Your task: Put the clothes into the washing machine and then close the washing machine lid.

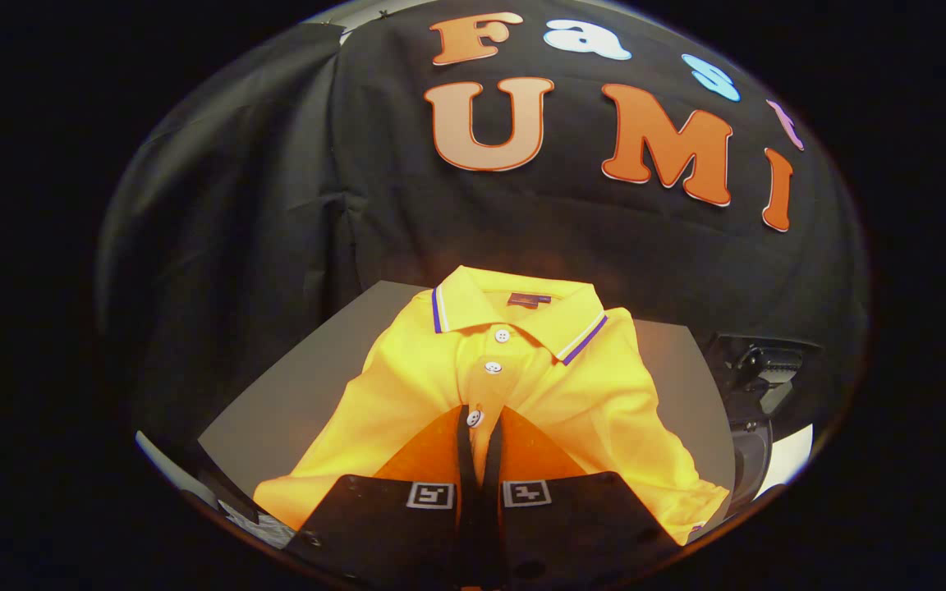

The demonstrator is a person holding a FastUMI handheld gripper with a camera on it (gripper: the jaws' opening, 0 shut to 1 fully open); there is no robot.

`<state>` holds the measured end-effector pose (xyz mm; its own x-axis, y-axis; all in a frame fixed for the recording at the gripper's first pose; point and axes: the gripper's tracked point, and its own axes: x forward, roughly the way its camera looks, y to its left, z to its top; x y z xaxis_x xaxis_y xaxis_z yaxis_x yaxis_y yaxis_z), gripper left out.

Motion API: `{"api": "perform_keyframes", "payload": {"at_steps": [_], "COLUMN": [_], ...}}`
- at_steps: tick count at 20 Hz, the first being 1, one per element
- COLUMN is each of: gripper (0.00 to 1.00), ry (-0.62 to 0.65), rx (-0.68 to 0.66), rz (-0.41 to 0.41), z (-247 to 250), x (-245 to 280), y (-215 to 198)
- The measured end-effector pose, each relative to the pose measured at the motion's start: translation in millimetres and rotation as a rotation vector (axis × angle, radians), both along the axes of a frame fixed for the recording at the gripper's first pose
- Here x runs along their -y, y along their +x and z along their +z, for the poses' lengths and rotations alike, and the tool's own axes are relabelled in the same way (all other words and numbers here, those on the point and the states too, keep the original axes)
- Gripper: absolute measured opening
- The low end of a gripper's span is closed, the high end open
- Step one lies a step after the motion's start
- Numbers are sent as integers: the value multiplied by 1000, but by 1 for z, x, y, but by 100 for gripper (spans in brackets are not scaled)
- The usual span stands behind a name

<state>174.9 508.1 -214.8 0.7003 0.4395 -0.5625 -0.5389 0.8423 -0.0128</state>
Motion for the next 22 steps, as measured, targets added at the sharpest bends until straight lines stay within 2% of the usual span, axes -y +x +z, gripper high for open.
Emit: {"api": "perform_keyframes", "payload": {"at_steps": [4,8,15,19,22], "gripper": [8,8,8,8,8], "ry": [250,346,413,453,463], "rx": [112,250,347,395,413], "rz": [-57,-60,-97,-119,-98], "z": [30,90,145,174,190], "x": [-3,19,54,98,136], "y": [9,-6,-20,-20,-16]}}
